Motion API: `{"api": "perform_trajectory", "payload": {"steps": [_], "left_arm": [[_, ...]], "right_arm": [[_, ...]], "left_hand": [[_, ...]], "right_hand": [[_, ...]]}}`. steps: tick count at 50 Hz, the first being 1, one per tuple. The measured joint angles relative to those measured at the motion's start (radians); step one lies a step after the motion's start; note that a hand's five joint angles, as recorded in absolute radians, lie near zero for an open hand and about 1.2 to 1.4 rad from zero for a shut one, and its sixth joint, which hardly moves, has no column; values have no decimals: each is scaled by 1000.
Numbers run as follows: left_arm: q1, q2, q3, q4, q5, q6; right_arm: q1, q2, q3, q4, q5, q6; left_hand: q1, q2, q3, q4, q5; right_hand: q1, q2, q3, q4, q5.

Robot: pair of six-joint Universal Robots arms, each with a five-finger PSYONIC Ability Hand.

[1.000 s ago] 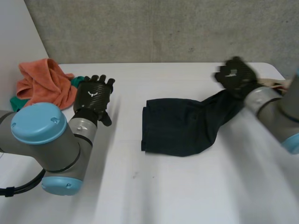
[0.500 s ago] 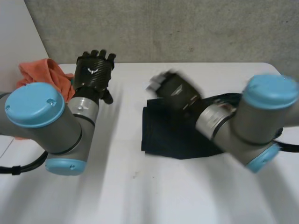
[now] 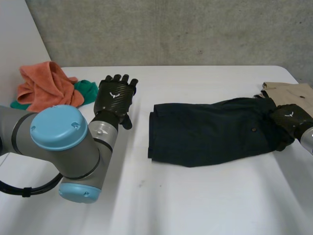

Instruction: Fold the laundry.

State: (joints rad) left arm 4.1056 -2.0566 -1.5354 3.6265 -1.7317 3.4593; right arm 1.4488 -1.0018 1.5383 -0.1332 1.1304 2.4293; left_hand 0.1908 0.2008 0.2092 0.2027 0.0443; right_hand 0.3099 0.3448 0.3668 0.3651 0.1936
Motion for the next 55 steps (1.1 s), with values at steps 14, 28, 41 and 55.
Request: {"api": "perform_trajectory", "payload": {"steps": [14,28,41,55], "left_arm": [[-1,-3,-5,0,2,-2],[-1,-1,-17,0,2,-2],[5,16,-45,0,0,-2],[8,42,-76,0,-1,-2]], "right_arm": [[-50,91,-29,-94,-45,-15],[-41,56,-50,-80,-49,-41],[171,-107,-94,-88,-81,-261],[593,94,-190,-79,-265,-504]], "left_hand": [[0,0,0,0,0],[0,0,0,0,0],[0,0,0,0,0],[0,0,0,0,0]], "right_hand": [[292,395,373,372,326],[601,827,816,822,733],[662,827,816,825,779],[666,828,816,830,788]]}}
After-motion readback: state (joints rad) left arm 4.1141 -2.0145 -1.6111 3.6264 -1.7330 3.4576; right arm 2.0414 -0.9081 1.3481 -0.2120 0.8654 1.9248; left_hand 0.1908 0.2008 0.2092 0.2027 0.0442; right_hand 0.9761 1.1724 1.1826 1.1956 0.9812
